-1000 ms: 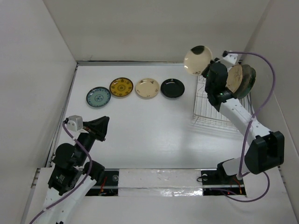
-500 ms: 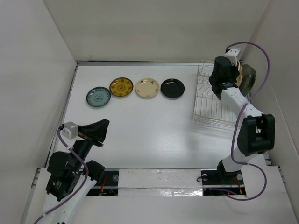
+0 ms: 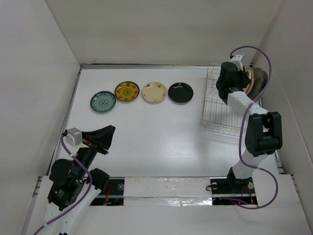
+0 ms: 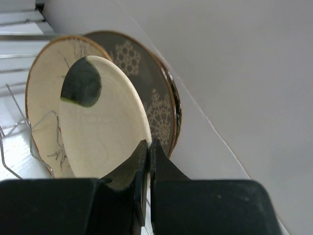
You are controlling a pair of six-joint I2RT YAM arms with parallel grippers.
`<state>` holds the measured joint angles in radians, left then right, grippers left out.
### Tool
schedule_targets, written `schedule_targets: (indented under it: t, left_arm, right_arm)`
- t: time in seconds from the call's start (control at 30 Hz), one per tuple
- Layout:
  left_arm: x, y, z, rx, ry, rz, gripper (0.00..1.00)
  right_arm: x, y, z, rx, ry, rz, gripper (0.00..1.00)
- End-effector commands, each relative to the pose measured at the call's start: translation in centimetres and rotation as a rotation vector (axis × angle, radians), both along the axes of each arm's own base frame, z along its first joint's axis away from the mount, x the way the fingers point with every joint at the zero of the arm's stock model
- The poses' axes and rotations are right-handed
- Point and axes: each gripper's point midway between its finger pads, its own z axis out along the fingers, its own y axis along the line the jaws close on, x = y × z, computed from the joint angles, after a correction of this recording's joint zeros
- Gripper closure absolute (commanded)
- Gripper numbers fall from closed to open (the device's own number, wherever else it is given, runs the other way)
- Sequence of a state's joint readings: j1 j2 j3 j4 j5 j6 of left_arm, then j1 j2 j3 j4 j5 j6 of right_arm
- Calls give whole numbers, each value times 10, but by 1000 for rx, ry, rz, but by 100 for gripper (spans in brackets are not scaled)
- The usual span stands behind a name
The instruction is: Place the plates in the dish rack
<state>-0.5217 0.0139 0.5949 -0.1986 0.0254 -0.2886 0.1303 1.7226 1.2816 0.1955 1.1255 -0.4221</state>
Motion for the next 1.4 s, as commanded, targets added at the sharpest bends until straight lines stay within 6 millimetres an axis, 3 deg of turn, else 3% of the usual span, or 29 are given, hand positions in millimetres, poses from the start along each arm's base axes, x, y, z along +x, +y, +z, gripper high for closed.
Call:
schedule_targets:
  t: [0.0, 0.13, 0.33, 0.37, 0.47, 0.5, 0.6, 0.77, 0.87, 0.93, 0.97, 1.0, 1.03, 1.13, 1.17, 1.2, 1.27, 1.37]
  left_arm:
    - [-12, 6, 20, -42, -88, -4, 87]
    - [-11, 6, 19, -41, -80, 0, 87]
    - [-9, 7, 18, -39, -73, 7, 87]
    - [-8, 7, 18, -41, -72, 8, 87]
    - [-8, 6, 17, -39, -67, 9, 87]
    - [-7, 6, 17, -37, -65, 9, 87]
    - [-6, 5, 15, -34, -57, 9, 87]
    - [-5, 5, 15, -33, -55, 9, 87]
    - [-5, 5, 15, -34, -56, 10, 87]
    - [-2, 4, 12, -26, -41, 12, 87]
    - [0, 2, 11, -18, -31, 12, 87]
    - [1, 2, 10, -17, -29, 12, 87]
    - [1, 2, 10, -17, -27, 12, 87]
    - [3, 1, 7, -11, -16, 12, 87]
    - [4, 0, 7, -9, -13, 12, 87]
    - [4, 0, 6, -9, -12, 12, 87]
    - [7, 5, 6, -17, -4, 44, 87]
    - [9, 5, 5, -14, 0, 49, 87]
  right_arm:
    - [3, 2, -7, 14, -49, -10, 100]
    - [15, 15, -31, 39, -27, 31, 100]
    - [26, 32, -48, 41, -6, 67, 99]
    - [27, 32, -50, 46, -10, 66, 89]
    - [29, 38, -54, 59, -8, 81, 72]
    - [30, 39, -52, 78, -30, 86, 64]
    - [32, 39, -43, 126, -60, 91, 56]
    - [30, 51, 5, 220, -182, 141, 52]
    - [36, 84, 23, 311, -227, 268, 51]
    - [46, 129, 19, 417, -239, 407, 67]
    - [53, 147, 16, 459, -241, 450, 88]
    - [58, 166, 10, 495, -221, 501, 98]
    - [62, 188, 3, 519, -196, 548, 100]
    - [82, 233, -29, 580, -94, 649, 100]
    - [88, 240, -37, 591, -66, 667, 100]
    - [96, 255, -62, 619, 3, 710, 100]
    - [112, 258, -67, 659, 44, 750, 100]
    - [128, 274, -88, 720, 150, 871, 87]
